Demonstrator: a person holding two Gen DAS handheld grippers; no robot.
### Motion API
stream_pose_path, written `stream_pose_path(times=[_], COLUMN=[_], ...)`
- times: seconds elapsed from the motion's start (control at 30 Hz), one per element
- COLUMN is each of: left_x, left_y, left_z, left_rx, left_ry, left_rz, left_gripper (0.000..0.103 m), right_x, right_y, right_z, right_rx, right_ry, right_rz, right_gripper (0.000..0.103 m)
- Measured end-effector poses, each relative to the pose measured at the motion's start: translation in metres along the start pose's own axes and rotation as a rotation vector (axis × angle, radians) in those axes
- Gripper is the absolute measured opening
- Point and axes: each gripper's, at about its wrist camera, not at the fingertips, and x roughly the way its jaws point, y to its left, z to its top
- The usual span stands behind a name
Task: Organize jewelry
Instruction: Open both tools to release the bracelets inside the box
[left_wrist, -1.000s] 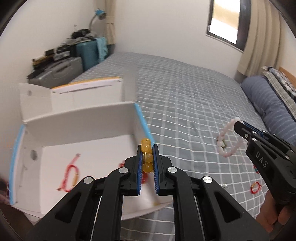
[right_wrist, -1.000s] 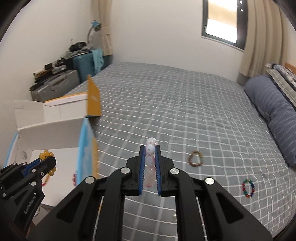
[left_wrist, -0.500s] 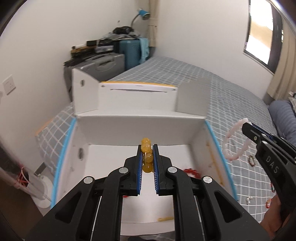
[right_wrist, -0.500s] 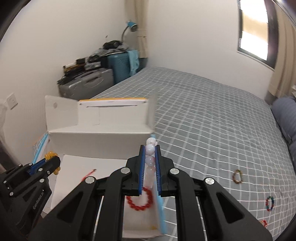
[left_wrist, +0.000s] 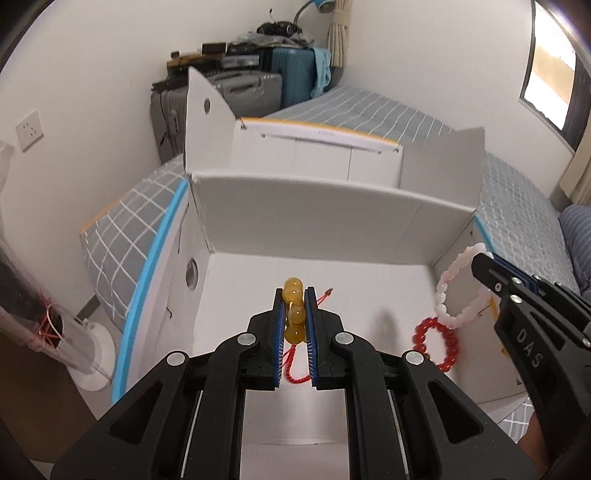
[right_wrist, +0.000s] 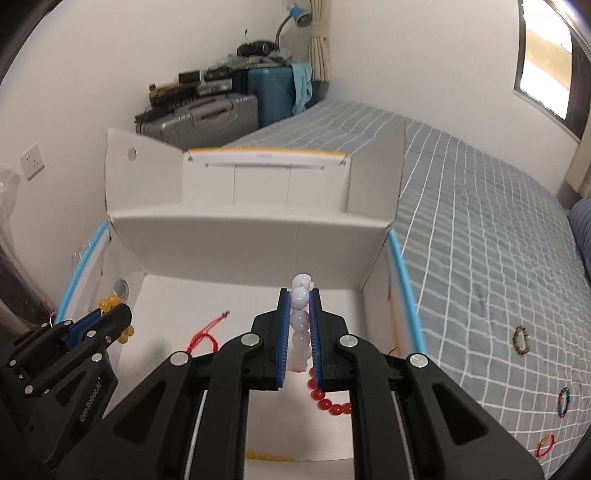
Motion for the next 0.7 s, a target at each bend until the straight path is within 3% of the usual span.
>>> stream_pose_path(times=[0.47, 0.63, 0.7], left_x=[0.024, 0.024, 0.023], left_y=[0.003, 0.004, 0.004], left_z=[-0.006, -0.005, -0.004], left_rx=[0.004, -0.005, -0.006], left_ry=[0.064, 0.066, 0.065], left_rz=[0.028, 0.029, 0.03], left_gripper=[0.01, 0.012, 0.019], right_x=[0.047, 0.053, 0.051], right_y=[-0.003, -0.004, -0.005], right_z=[-0.019, -0.016, -0.015], right_rx=[0.033, 0.037, 0.039], right_ry=[0.175, 0.19, 0.187], right_rz=[0.033, 0.034, 0.035], right_gripper=[0.01, 0.012, 0.012])
